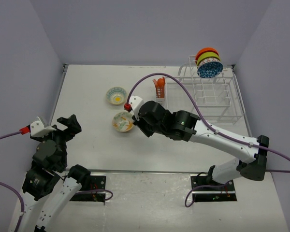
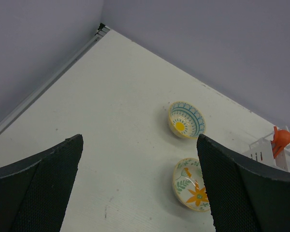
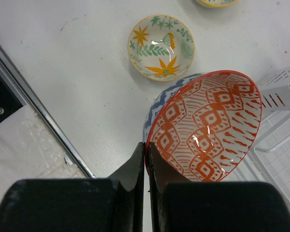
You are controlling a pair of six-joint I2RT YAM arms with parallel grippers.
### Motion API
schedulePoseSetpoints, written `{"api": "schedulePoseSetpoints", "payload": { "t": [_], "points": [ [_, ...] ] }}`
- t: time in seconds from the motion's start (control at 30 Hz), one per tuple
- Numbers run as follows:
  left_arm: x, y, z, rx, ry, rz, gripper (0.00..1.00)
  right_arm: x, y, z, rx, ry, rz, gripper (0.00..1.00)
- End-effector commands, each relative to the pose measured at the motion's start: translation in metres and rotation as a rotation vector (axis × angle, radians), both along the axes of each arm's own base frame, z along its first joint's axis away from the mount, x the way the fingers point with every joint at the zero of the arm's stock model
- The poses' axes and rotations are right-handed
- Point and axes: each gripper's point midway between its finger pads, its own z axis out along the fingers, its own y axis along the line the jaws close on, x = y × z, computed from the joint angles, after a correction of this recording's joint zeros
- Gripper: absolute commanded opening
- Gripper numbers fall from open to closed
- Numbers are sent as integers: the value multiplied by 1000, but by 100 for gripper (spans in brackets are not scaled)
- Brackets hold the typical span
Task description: Unload the bowls from the dish rack
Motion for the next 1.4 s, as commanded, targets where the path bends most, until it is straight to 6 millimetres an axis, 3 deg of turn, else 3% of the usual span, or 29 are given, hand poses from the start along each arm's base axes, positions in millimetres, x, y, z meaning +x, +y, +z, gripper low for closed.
{"api": "schedulePoseSetpoints", "payload": {
  "t": [0.0,0.4,1.37],
  "points": [
    [-1,1,8,-19,-24,9,100,6,5,27,66,-80,-5,0],
    [-1,1,8,-18,-24,9,100,2,10,19,18,-96,25,0],
    [0,1,6,-13,-16,9,100,-12,29,-29,-233,-131,121,0]
  ]
}}
